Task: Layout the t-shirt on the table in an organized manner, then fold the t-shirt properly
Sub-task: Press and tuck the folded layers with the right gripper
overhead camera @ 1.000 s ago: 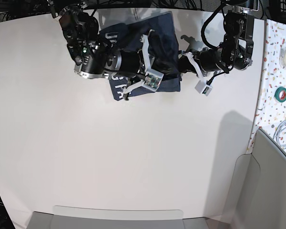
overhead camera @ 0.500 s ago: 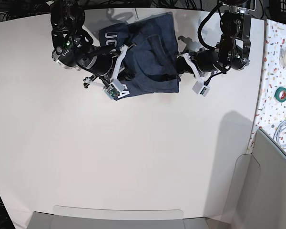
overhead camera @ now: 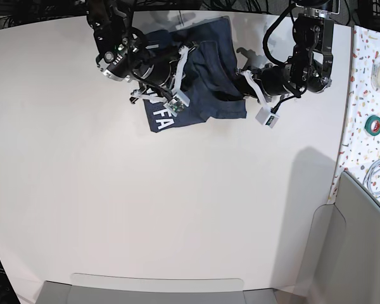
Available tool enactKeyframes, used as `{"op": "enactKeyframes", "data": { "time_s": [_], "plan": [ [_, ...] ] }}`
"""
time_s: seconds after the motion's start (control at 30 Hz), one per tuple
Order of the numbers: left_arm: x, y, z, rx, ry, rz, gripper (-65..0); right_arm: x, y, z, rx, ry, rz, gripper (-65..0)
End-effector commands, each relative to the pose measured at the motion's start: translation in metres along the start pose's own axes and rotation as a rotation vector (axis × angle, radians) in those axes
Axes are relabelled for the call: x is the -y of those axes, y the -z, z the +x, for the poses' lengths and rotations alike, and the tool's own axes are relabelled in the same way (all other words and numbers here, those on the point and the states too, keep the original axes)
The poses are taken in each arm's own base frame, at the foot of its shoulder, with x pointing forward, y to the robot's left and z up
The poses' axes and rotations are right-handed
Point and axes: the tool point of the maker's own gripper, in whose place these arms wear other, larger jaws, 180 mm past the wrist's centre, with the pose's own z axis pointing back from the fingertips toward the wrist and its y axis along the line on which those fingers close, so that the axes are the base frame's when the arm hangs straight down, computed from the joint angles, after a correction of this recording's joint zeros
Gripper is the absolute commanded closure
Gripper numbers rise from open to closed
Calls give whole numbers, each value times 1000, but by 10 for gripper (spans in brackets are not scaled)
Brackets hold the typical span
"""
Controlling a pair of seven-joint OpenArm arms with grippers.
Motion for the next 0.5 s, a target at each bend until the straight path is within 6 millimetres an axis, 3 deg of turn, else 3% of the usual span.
{"op": "enactKeyframes", "data": {
  "time_s": [0.0,0.23,0.47],
  "plan": [
    [-8,-2,-8,-43,11,39,-1,-7,-1,13,44,-13,21,0],
    [-7,-1,-8,-44,12,39,-1,-8,-1,26,69,-54,32,0],
    [-7,-1,-8,-44,12,39,-1,-26,-2,47,114,-225,115,0]
  ]
}}
